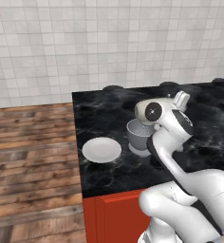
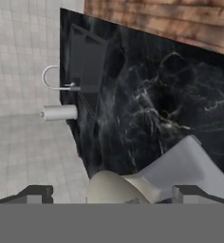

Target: Add butter and sugar cubes to the stand mixer bowl and then turn on the stand mixer to begin making frosting.

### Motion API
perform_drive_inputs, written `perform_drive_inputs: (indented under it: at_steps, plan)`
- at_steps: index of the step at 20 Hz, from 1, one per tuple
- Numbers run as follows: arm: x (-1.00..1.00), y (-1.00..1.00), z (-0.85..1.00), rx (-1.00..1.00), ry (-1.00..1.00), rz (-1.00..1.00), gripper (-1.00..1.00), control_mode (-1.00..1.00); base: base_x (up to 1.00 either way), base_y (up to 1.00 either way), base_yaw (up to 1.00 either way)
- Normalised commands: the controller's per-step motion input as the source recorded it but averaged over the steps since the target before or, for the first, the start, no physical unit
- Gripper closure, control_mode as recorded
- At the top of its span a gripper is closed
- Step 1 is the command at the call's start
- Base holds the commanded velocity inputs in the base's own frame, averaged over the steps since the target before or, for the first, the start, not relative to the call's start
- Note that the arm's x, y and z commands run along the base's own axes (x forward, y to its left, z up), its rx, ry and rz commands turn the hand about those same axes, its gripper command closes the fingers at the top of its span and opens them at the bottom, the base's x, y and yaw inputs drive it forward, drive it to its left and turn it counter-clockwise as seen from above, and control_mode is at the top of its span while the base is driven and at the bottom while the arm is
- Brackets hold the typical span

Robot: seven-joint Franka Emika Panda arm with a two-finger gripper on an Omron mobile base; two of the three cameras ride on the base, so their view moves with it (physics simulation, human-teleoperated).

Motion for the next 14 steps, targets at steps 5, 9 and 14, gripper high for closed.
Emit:
perform_drive_inputs:
  at_steps: [5, 9, 14]
  plan:
    - [0.29, -0.11, 0.00, -0.05, 0.00, -0.04, -1.00, -1.00, 0.00, 0.00, 0.00]
    - [0.28, -0.41, -0.07, 0.00, 0.00, -0.03, -1.00, -1.00, 0.00, 0.00, 0.00]
    - [0.16, -0.34, -0.13, 0.00, 0.00, -0.01, -1.00, -1.00, 0.00, 0.00, 0.00]
